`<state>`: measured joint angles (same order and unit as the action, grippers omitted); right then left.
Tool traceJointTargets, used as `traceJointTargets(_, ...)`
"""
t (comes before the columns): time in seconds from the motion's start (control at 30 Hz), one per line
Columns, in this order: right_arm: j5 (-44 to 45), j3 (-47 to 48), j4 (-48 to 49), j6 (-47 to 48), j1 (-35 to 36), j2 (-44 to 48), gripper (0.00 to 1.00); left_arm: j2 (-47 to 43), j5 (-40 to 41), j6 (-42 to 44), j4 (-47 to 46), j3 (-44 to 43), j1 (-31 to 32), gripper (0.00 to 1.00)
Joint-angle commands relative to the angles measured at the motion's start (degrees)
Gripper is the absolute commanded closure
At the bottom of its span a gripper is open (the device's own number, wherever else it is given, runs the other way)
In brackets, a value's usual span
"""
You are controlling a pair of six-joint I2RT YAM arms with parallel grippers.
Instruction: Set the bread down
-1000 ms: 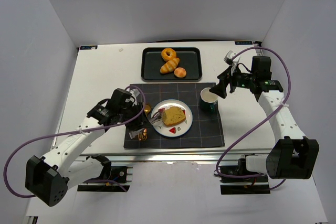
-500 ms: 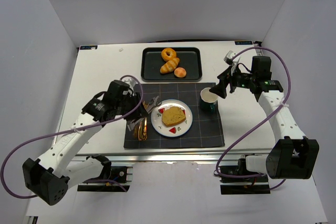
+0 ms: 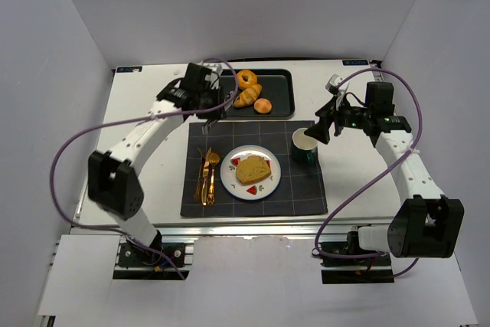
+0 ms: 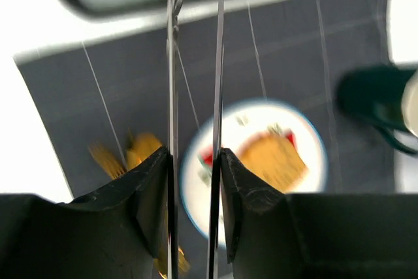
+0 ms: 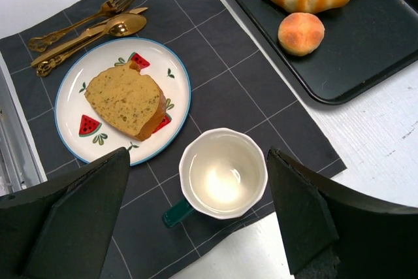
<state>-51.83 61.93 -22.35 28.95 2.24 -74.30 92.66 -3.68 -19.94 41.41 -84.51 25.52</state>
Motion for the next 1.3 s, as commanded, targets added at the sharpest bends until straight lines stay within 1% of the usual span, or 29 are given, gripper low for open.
traceJointTargets(0.0, -2.0, 1.9, 0.5, 1.0, -0.2, -0.3, 0.11, 5.3, 2.9, 13.1, 0.3, -8.7, 0.1, 0.54)
traceJointTargets(0.03, -2.0, 1.9, 0.6, 1.0, -0.3, -0.1, 0.11, 6.7, 2.9, 16.6, 0.6, -11.9, 0.1, 0.54)
traceJointTargets(0.1, -2.0, 1.7, 0.7, 1.1, -0.2, 0.0, 0.11, 9.7, 4.7, 19.3, 0.6, -13.7, 0.1, 0.53)
traceJointTargets(0.13, -2.0, 1.6, 1.0, 1.0, -0.2, 0.3, 0.11, 10.5, 4.7, 22.4, 0.5, -14.8, 0.1, 0.53)
traceJointTargets(0.3, -1.6, 0.0, 1.7, 0.9, -0.2, 1.6, 0.11, 13.2, 3.9, 25.2, -2.9, -15.3, -1.2, 0.51)
traceJointTargets(0.33, -1.6, -0.1, 1.7, 1.0, -0.2, 1.9, 0.11, 13.4, 1.9, 25.9, -3.6, -15.2, -1.4, 0.51)
traceJointTargets(0.4, -1.6, -0.5, 1.7, 1.0, -0.2, 2.1, 0.11, 14.1, 0.5, 25.9, -5.2, -15.2, -2.5, 0.49)
traceJointTargets(0.43, -1.6, -0.6, 1.5, 1.1, -0.3, 2.3, 0.11, 14.6, -2.6, 25.7, -4.9, -15.9, -3.8, 0.48)
traceJointTargets(0.57, -1.7, -1.0, 1.5, 1.2, -0.2, 2.4, 0.11, 17.5, -9.7, 24.4, -4.1, -17.5, -7.2, 0.48)
traceJointTargets(1.0, -1.8, -0.3, 1.6, 0.9, -0.2, 1.6, 0.11, 20.2, -17.9, 22.2, -9.8, -14.0, -10.3, 0.47)
traceJointTargets(1.07, -1.7, -0.3, 1.6, 0.9, -0.3, 1.6, 0.11, 19.9, -18.5, 21.4, -11.3, -12.6, -10.8, 0.46)
traceJointTargets(1.27, -1.6, -0.4, 1.4, 0.9, -0.2, 1.7, 0.11, 20.7, -18.9, 21.8, -10.8, -11.7, -11.6, 0.45)
